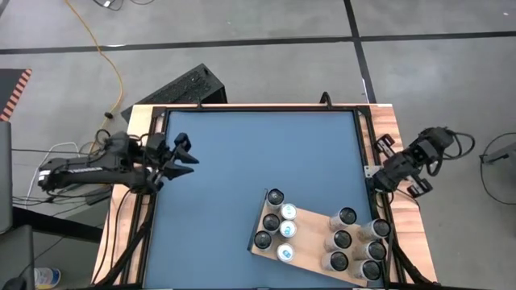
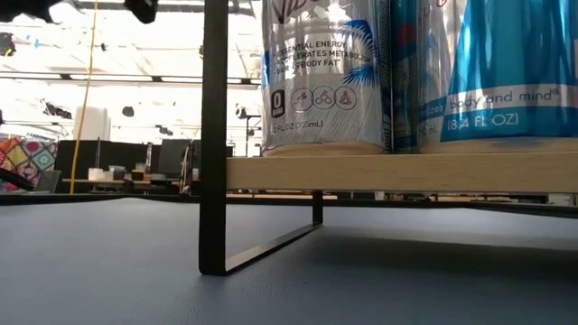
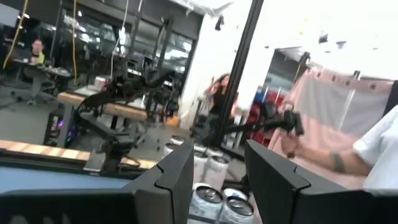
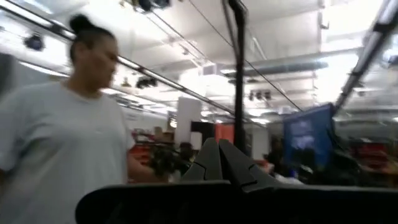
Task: Place canned beverage on shelf
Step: Return to Home Position
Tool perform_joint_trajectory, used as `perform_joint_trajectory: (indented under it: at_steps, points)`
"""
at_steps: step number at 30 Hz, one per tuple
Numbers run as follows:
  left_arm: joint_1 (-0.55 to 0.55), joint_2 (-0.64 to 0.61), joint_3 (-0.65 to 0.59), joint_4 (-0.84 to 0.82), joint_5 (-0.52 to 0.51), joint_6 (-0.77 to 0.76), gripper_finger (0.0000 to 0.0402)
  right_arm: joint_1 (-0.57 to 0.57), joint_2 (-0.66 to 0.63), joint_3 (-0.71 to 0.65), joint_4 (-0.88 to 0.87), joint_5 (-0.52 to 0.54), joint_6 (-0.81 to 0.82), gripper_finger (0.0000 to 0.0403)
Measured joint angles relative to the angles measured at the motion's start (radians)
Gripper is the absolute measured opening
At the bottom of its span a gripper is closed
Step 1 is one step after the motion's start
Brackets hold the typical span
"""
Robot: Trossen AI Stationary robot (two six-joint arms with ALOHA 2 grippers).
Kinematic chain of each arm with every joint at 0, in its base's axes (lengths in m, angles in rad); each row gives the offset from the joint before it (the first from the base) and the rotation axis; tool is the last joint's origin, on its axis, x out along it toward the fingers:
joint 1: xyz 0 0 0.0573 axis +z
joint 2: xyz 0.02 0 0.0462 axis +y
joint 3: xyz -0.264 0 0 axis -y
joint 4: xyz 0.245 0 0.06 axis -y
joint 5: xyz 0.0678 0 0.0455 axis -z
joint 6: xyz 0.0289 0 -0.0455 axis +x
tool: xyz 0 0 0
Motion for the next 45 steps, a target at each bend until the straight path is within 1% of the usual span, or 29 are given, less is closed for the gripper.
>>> perform_joint_trajectory:
  at_steps: [3,5,7,9,14,16,18,20,22,24,27,28,32,34,36,37,39,40,42,45]
  points:
    - [-0.041,-0.065,-0.073,0.034,-0.075,0.005,0.0128,0.004,-0.002,0.004,-0.042,-0.009,-0.001,0.0]
    - [-0.069,-0.102,-0.113,0.035,-0.158,0.029,0.0128,0.001,-0.001,-0.001,-0.078,-0.005,0.012,0.0]
    - [-0.096,-0.126,-0.152,0.035,-0.267,0.035,0.0128,0.001,-0.003,-0.001,-0.068,0.001,0.012,0.0]
    - [-0.12,-0.141,-0.184,0.035,-0.327,0.035,0.0128,0.001,-0.002,0.003,-0.06,0.003,0.011,0.0]
    - [-0.173,-0.158,-0.252,0.042,-0.337,0.021,0.0128,0.001,-0.003,0.002,-0.131,0.034,-0.018,0.0]
    - [-0.189,-0.157,-0.272,0.046,-0.339,0.011,0.0128,0.001,-0.003,-0.008,-0.16,0.089,-0.017,0.0]
    - [-0.205,-0.157,-0.286,0.043,-0.361,0.009,0.0128,0.0,-0.002,-0.026,-0.175,0.17,-0.015,0.0]
    - [-0.221,-0.158,-0.291,0.039,-0.404,0.019,0.0128,0.0,-0.003,-0.051,-0.155,0.231,-0.013,0.0]
    - [-0.236,-0.158,-0.294,0.041,-0.438,0.049,0.0128,0.0,-0.003,-0.087,-0.122,0.265,-0.014,0.0]
    - [-0.248,-0.158,-0.294,0.041,-0.453,0.075,0.0128,0.0,-0.002,-0.126,-0.116,0.267,-0.011,0.0]
    - [-0.262,-0.158,-0.294,0.049,-0.459,0.081,0.0128,0.0,-0.003,-0.193,-0.033,0.266,0.024,0.0]
    - [-0.267,-0.158,-0.294,0.052,-0.448,0.079,0.0128,0.0,-0.003,-0.217,0.001,0.266,0.035,0.0]
    - [-0.29,-0.157,-0.294,0.05,-0.326,0.071,0.0128,0.0,-0.003,-0.331,0.111,0.264,0.039,0.0]
    - [-0.303,-0.158,-0.294,0.049,-0.323,0.079,0.0128,0.0,-0.002,-0.388,0.181,0.265,0.035,0.0]
    - [-0.309,-0.166,-0.295,0.003,-0.359,0.107,0.0128,0.0,-0.003,-0.444,0.28,0.266,0.035,0.0]
    - [-0.31,-0.175,-0.309,-0.006,-0.404,0.102,0.0128,0.0,-0.002,-0.467,0.323,0.268,0.033,0.0]
    - [-0.309,-0.19,-0.353,0.025,-0.512,0.054,0.0128,0.0,-0.002,-0.467,0.317,0.268,0.036,0.0]
    - [-0.308,-0.202,-0.38,0.057,-0.533,0.038,0.0128,0.0,-0.001,-0.467,0.311,0.265,0.037,0.0]
    - [-0.309,-0.24,-0.418,0.084,-0.511,0.016,0.0128,0.0,0.0,-0.467,0.299,0.265,0.039,0.0]
    - [-0.309,-0.302,-0.415,0.011,-0.491,0.007,0.0128,0.0,-0.001,-0.467,0.296,0.264,0.039,0.0]
